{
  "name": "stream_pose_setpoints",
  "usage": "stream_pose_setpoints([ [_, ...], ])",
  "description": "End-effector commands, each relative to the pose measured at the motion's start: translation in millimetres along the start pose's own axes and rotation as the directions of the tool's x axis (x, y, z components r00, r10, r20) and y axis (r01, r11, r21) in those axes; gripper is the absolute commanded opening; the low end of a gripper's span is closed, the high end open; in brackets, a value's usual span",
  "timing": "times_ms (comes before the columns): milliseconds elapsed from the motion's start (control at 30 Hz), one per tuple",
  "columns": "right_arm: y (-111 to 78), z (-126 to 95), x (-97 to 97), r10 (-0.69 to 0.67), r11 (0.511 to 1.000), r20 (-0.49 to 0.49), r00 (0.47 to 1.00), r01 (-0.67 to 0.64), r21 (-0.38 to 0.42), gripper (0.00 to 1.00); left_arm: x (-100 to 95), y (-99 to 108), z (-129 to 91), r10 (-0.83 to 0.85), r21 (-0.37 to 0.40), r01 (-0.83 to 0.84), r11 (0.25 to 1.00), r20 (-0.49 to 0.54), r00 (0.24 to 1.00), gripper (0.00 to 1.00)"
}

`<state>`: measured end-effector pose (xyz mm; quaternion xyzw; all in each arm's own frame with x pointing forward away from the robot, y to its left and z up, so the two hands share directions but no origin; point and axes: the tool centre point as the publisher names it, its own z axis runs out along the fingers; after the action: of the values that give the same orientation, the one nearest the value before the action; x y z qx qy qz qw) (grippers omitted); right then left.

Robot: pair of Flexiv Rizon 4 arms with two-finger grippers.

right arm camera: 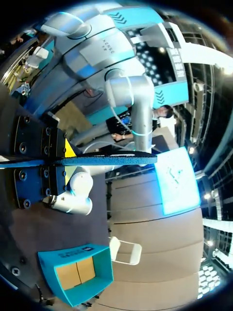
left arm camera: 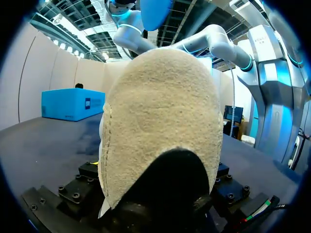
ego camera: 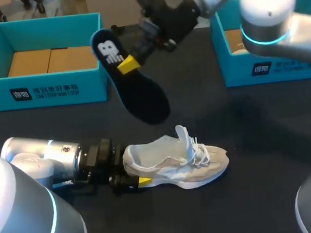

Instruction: Take the shoe out of the shoebox, open the shoe tongue, remove and reinsert the insole, then place the shoe into the shoebox

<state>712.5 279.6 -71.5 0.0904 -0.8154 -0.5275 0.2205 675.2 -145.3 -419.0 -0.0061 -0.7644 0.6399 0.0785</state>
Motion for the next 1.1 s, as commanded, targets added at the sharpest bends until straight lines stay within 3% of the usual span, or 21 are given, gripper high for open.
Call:
stream_pose_setpoints([
  [33, -18.8, -1.8, 12.5, -0.006, 0.993, 0.018, 1.000, 0.008, -0.122, 0.00, 0.2, 0.4, 0.5, 0.000, 0.000, 0.000, 1.000, 0.001, 1.000, 0.00],
  [267, -18.8, -1.8, 12.5, -0.006, 0.993, 0.018, 1.000, 0.008, -0.122, 0.00, 0.2, 0.4, 0.5, 0.000, 0.000, 0.000, 1.000, 0.001, 1.000, 0.00],
  [333, -8.3, -11.2, 14.0, 0.008, 0.990, 0.060, 0.998, 0.000, -0.139, 0.00, 0.2, 0.4, 0.5, 0.000, 0.000, 0.000, 1.000, 0.001, 1.000, 0.00],
  [567, 11.4, -45.7, 51.4, 0.109, 0.977, 0.170, 0.979, -0.073, -0.201, 0.00, 0.2, 0.4, 0.5, 0.000, 0.000, 0.000, 1.000, 0.001, 1.000, 0.00],
  [700, 23.5, -58.6, 83.8, 0.218, 0.942, 0.254, 0.942, -0.135, -0.307, 0.00, 0.2, 0.4, 0.5, 0.000, 0.000, 0.000, 1.000, 0.001, 1.000, 0.00],
  [1100, 23.5, -58.6, 83.8, 0.218, 0.942, 0.254, 0.942, -0.135, -0.307, 0.00, 0.2, 0.4, 0.5, 0.000, 0.000, 0.000, 1.000, 0.001, 1.000, 0.00],
])
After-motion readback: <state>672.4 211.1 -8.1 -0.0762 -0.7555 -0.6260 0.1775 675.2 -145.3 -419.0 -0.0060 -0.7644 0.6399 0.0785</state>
